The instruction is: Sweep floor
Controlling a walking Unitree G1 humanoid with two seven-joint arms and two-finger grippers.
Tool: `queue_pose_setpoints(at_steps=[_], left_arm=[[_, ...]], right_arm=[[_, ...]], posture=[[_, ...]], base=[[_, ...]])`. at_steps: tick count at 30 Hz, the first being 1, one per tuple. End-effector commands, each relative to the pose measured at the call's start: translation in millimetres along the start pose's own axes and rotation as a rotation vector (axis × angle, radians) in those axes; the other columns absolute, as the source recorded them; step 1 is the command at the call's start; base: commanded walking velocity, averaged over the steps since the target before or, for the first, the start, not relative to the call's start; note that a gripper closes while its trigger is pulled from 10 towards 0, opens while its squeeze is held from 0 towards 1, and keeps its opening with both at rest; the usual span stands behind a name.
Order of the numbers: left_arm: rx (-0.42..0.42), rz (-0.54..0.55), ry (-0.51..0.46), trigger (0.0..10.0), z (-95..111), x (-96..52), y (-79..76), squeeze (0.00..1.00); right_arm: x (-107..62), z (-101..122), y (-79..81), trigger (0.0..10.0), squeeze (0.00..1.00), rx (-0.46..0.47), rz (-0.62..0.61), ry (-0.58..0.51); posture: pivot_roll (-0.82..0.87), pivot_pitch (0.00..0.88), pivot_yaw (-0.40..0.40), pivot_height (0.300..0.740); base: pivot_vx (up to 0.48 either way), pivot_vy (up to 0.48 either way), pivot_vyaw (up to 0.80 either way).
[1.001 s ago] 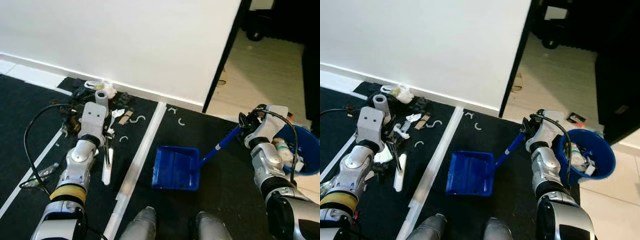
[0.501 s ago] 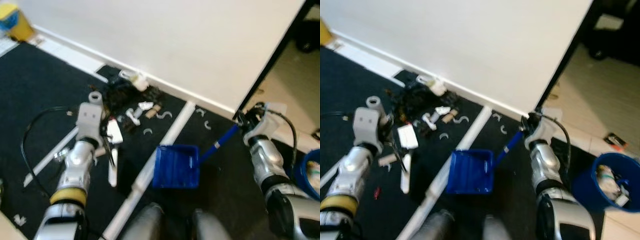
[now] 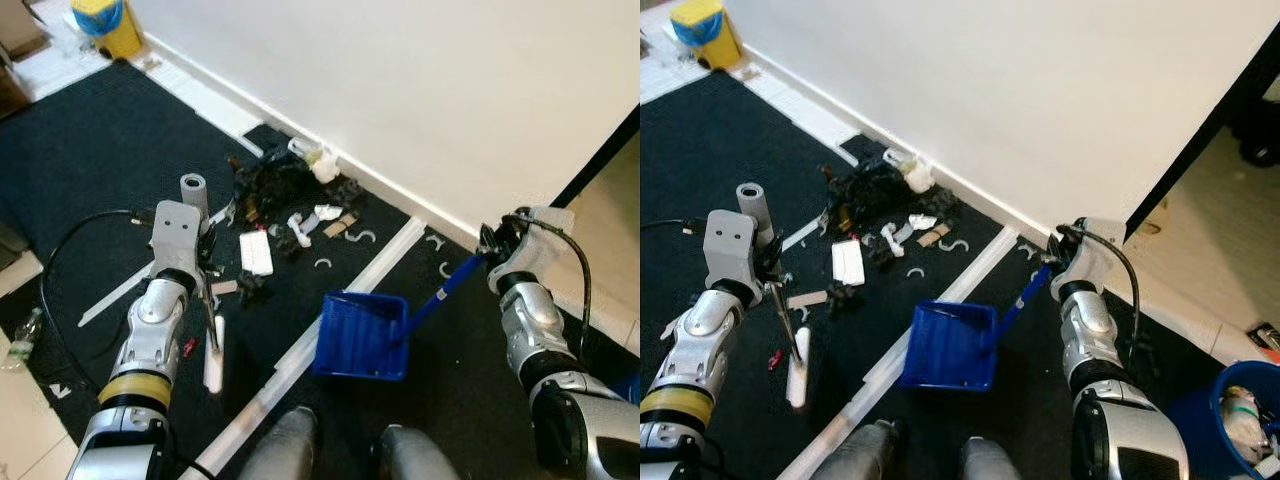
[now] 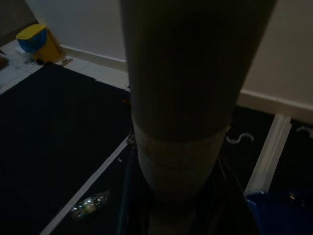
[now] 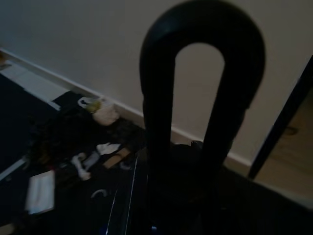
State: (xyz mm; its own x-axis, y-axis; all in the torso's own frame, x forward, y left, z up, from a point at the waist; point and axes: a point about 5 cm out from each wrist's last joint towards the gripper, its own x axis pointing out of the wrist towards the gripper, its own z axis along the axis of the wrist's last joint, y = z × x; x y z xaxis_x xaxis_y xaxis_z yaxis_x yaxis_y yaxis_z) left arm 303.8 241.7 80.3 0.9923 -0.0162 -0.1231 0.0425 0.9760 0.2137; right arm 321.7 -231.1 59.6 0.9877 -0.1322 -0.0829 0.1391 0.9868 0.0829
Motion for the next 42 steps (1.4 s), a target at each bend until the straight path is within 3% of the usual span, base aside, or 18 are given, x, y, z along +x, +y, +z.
queue_pose_setpoints(at_steps=[1,42], left_arm=[[-0.009,-0.003,-0.044,10.0,11.1,3.7,-2.6,0.0],[0.0,0.0,-0.041,10.0,16.3,6.3,-0.1,0.0]], right_arm=[[1.6,5.7,2.4,10.0,0.0,0.007,0.0,-0.044],[2.1,8.6,-2.1,10.0,0.0,-0.013,-0.038,-0.057]], posture=[[0.14,0.054,-0.057,0.74],[0.14,0.065,-0.058,0.74]], base=[[0.48,0.0,0.0],[0.426,0.0,0.0]])
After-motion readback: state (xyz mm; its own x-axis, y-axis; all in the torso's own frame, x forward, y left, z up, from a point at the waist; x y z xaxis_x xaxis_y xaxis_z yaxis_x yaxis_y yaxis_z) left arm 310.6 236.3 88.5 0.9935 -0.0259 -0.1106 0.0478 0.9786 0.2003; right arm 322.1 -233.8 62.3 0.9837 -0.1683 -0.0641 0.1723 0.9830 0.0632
